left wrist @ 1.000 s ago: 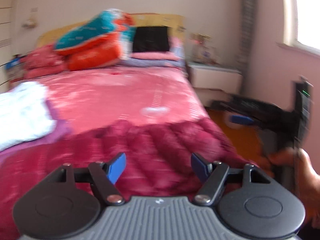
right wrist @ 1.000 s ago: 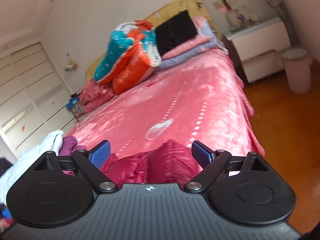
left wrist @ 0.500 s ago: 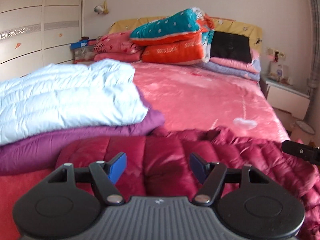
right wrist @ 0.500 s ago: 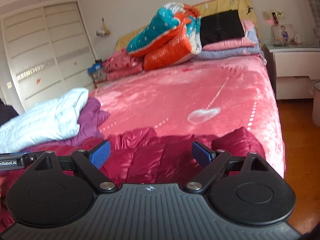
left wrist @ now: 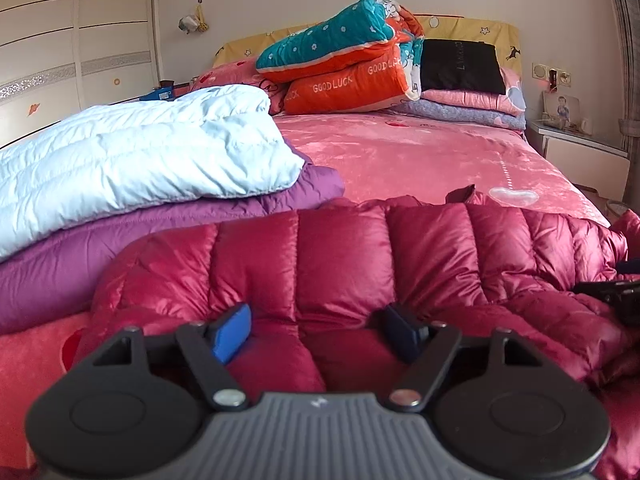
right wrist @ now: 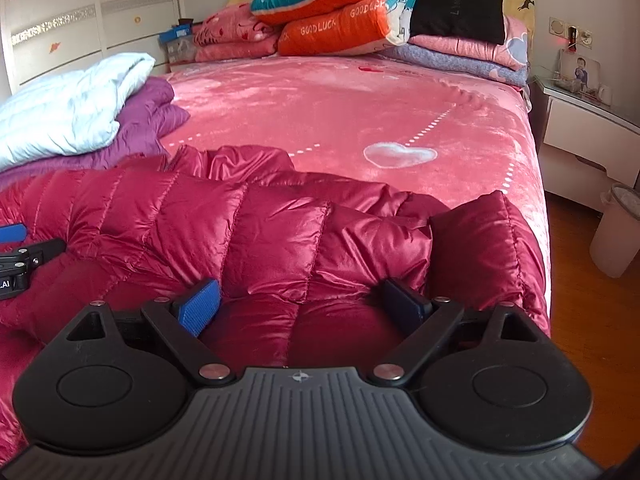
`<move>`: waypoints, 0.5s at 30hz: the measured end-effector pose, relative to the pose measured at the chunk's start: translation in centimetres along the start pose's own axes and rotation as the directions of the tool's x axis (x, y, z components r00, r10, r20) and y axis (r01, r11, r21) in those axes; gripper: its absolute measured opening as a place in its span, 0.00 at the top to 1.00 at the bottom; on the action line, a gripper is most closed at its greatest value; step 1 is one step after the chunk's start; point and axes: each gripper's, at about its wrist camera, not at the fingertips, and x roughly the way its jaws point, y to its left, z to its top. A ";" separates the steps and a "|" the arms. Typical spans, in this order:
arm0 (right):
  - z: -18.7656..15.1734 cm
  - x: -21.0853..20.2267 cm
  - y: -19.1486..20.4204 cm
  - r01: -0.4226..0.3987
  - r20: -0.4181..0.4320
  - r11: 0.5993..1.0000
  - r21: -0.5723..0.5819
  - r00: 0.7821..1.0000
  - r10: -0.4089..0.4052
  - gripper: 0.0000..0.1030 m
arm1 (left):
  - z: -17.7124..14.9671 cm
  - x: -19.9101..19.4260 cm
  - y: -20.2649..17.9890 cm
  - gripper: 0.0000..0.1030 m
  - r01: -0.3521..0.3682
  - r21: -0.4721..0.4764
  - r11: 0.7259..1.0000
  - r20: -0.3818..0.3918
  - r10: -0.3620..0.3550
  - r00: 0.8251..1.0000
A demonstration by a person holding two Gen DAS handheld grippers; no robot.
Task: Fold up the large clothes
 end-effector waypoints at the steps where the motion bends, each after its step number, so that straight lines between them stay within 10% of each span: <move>1: -0.1 0.1 0.1 0.006 -0.003 1.000 -0.008 1.000 -0.006 0.00 | -0.2 0.1 0.1 0.26 0.002 -0.001 1.000 0.004 -0.002 1.000; 15: -0.5 2.1 1.7 0.060 0.007 0.995 -0.076 0.998 -0.060 0.00 | -1.4 1.4 0.7 0.23 0.028 -0.040 0.999 0.000 -0.028 1.000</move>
